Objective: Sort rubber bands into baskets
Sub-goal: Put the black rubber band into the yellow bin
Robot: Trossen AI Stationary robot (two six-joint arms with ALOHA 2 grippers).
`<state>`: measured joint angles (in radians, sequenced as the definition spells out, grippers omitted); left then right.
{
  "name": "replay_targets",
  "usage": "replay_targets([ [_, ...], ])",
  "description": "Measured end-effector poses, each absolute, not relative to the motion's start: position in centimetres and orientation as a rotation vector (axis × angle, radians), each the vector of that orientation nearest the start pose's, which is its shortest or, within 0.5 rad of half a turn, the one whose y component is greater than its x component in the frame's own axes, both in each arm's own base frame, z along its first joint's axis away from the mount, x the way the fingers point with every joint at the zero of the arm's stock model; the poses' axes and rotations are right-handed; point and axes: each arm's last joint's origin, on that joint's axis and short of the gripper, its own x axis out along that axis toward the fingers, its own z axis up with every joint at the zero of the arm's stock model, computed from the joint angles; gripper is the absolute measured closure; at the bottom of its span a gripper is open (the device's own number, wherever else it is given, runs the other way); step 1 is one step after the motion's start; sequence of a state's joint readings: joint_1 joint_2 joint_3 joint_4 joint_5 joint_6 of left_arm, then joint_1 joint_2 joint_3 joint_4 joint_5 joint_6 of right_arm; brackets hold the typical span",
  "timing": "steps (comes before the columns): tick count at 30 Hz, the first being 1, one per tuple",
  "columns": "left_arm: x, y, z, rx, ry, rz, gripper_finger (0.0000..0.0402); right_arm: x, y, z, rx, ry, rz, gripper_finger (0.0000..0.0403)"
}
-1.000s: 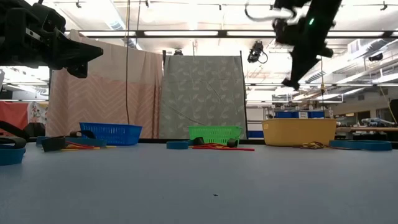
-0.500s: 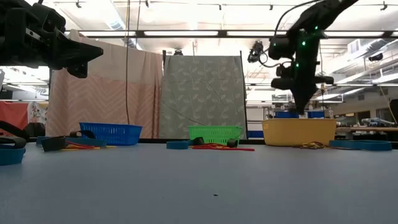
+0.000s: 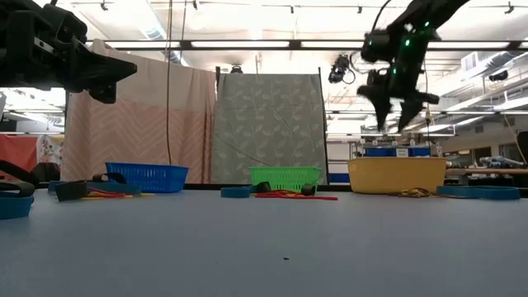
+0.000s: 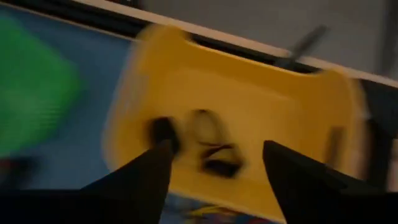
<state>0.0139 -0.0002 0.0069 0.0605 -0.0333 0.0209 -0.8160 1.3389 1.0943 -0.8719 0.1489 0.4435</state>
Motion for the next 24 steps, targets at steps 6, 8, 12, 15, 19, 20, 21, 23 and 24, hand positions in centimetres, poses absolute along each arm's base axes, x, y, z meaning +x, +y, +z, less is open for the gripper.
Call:
replay_targets([
  [6, 9.7, 0.2, 17.2, 0.021, -0.067, 0.048, 0.0394, 19.1, -14.6, 28.4, 0.913, 0.906, -0.609, 0.0119],
  [8, 9.7, 0.2, 17.2, 0.02, -0.067, 0.048, 0.0394, 19.8, -12.1, 28.2, 0.917, 1.019, -0.538, 0.0121],
  [12, 9.7, 0.2, 17.2, 0.02, -0.067, 0.048, 0.0394, 21.2, -5.6, 27.6, 0.883, 1.26, -0.433, 0.0126],
  [15, 9.7, 0.2, 17.2, 0.02, -0.067, 0.048, 0.0394, 21.8, -0.4, 27.6, 0.861, 1.34, -0.418, 0.0129],
  [19, 9.7, 0.2, 17.2, 0.02, -0.067, 0.048, 0.0394, 22.0, 5.8, 27.5, 0.99, 1.318, -0.5, 0.0131],
  [20, 9.7, 0.2, 17.2, 0.02, -0.067, 0.048, 0.0394, 22.0, 7.2, 27.3, 1.041, 1.298, -0.537, 0.0131],
  [21, 9.7, 0.2, 17.2, 0.02, -0.067, 0.048, 0.0394, 22.1, 8.5, 27.3, 1.099, 1.271, -0.564, 0.0131],
  [23, 9.7, 0.2, 17.2, 0.02, -0.067, 0.048, 0.0394, 22.3, 11.0, 26.7, 1.207, 1.234, -0.615, 0.0131],
  [24, 9.7, 0.2, 17.2, 0.02, -0.067, 0.048, 0.0394, 22.5, 12.2, 26.4, 1.259, 1.227, -0.63, 0.0131],
])
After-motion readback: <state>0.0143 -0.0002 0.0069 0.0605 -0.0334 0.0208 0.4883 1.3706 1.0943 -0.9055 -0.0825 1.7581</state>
